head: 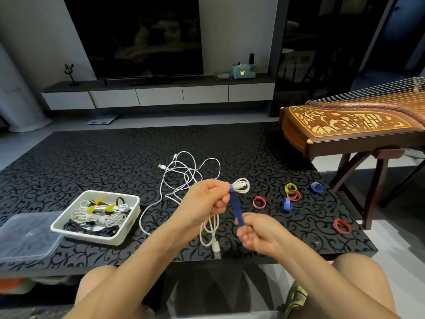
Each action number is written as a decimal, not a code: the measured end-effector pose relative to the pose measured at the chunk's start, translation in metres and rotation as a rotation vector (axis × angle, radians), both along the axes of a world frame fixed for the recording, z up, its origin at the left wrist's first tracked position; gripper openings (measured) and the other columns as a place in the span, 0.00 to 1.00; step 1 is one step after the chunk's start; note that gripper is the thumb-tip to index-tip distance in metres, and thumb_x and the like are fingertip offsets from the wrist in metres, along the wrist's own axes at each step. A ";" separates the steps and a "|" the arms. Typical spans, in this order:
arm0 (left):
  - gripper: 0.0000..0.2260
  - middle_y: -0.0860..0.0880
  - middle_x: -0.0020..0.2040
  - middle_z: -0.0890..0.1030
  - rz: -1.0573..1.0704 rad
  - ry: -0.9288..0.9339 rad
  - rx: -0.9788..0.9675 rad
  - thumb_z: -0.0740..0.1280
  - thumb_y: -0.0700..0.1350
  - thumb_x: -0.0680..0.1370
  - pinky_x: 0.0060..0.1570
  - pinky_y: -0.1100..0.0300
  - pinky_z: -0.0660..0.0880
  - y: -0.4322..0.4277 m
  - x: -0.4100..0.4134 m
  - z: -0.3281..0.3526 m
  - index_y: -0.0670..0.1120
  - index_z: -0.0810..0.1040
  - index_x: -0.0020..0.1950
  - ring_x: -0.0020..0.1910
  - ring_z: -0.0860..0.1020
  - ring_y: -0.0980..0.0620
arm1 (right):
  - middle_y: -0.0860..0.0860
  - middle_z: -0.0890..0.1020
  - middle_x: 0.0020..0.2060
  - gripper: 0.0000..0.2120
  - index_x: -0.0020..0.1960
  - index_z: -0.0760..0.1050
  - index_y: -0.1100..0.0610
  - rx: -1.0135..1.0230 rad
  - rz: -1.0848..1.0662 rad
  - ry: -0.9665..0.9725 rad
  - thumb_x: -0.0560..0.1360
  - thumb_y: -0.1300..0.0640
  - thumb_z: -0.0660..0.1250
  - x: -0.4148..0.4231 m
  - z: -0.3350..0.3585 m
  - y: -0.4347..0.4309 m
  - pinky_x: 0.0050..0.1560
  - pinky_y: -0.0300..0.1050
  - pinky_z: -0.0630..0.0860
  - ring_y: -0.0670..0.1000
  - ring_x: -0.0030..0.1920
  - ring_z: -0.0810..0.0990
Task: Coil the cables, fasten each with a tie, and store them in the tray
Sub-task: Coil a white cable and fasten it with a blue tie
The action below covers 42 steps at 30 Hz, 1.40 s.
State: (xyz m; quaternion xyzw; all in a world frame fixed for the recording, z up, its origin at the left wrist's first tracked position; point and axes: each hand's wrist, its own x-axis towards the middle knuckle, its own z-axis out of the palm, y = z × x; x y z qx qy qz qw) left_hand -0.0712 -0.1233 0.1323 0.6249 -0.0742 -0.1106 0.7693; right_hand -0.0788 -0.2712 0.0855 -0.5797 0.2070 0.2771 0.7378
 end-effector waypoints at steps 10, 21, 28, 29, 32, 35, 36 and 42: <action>0.06 0.51 0.29 0.76 0.162 -0.524 0.437 0.65 0.44 0.76 0.33 0.61 0.69 -0.005 -0.007 -0.010 0.49 0.77 0.39 0.31 0.72 0.56 | 0.48 0.60 0.13 0.09 0.32 0.74 0.57 0.402 0.336 -0.082 0.69 0.64 0.60 -0.036 0.080 -0.018 0.14 0.29 0.53 0.43 0.13 0.57; 0.08 0.54 0.32 0.66 0.118 -1.063 0.809 0.61 0.42 0.76 0.35 0.68 0.59 -0.005 -0.022 -0.012 0.42 0.70 0.37 0.32 0.62 0.57 | 0.47 0.63 0.14 0.23 0.28 0.79 0.62 0.553 0.270 0.080 0.77 0.62 0.53 -0.015 0.097 -0.017 0.12 0.31 0.55 0.43 0.12 0.61; 0.09 0.52 0.27 0.77 0.036 -0.401 0.334 0.63 0.40 0.78 0.30 0.67 0.66 -0.008 -0.017 0.003 0.47 0.75 0.38 0.26 0.69 0.58 | 0.54 0.76 0.23 0.19 0.62 0.77 0.59 0.468 0.292 -0.168 0.74 0.53 0.60 -0.012 0.099 -0.042 0.17 0.35 0.67 0.47 0.19 0.71; 0.10 0.50 0.27 0.77 -0.004 -0.273 0.213 0.62 0.38 0.79 0.28 0.68 0.65 -0.009 -0.015 0.006 0.44 0.74 0.37 0.25 0.68 0.58 | 0.55 0.77 0.24 0.21 0.64 0.75 0.58 0.451 0.250 -0.213 0.75 0.49 0.59 -0.011 0.096 -0.047 0.17 0.36 0.66 0.47 0.19 0.71; 0.11 0.47 0.26 0.75 -0.107 0.018 -0.060 0.60 0.36 0.79 0.23 0.69 0.61 -0.010 -0.012 0.013 0.41 0.71 0.37 0.22 0.65 0.58 | 0.53 0.76 0.27 0.15 0.63 0.75 0.58 0.086 0.059 -0.573 0.78 0.57 0.59 -0.002 0.085 -0.057 0.22 0.36 0.64 0.47 0.23 0.68; 0.08 0.47 0.26 0.74 -0.215 0.115 -0.189 0.61 0.41 0.76 0.23 0.69 0.58 -0.012 -0.013 0.015 0.38 0.74 0.40 0.22 0.65 0.59 | 0.52 0.81 0.40 0.16 0.61 0.77 0.58 -0.228 0.024 -0.740 0.76 0.66 0.61 -0.003 0.078 -0.053 0.33 0.36 0.70 0.47 0.35 0.75; 0.09 0.47 0.26 0.74 -0.235 0.123 -0.212 0.61 0.42 0.75 0.22 0.69 0.59 -0.013 -0.013 0.015 0.38 0.75 0.39 0.21 0.65 0.59 | 0.53 0.83 0.46 0.15 0.61 0.77 0.57 -0.203 0.070 -0.732 0.76 0.65 0.62 -0.004 0.075 -0.050 0.40 0.39 0.73 0.48 0.41 0.79; 0.12 0.49 0.23 0.73 -0.233 0.123 -0.243 0.61 0.46 0.75 0.21 0.71 0.60 -0.014 -0.013 0.018 0.38 0.71 0.38 0.19 0.64 0.60 | 0.53 0.81 0.35 0.09 0.48 0.80 0.64 -0.154 0.116 -0.816 0.79 0.64 0.61 -0.016 0.064 -0.024 0.37 0.38 0.75 0.47 0.36 0.78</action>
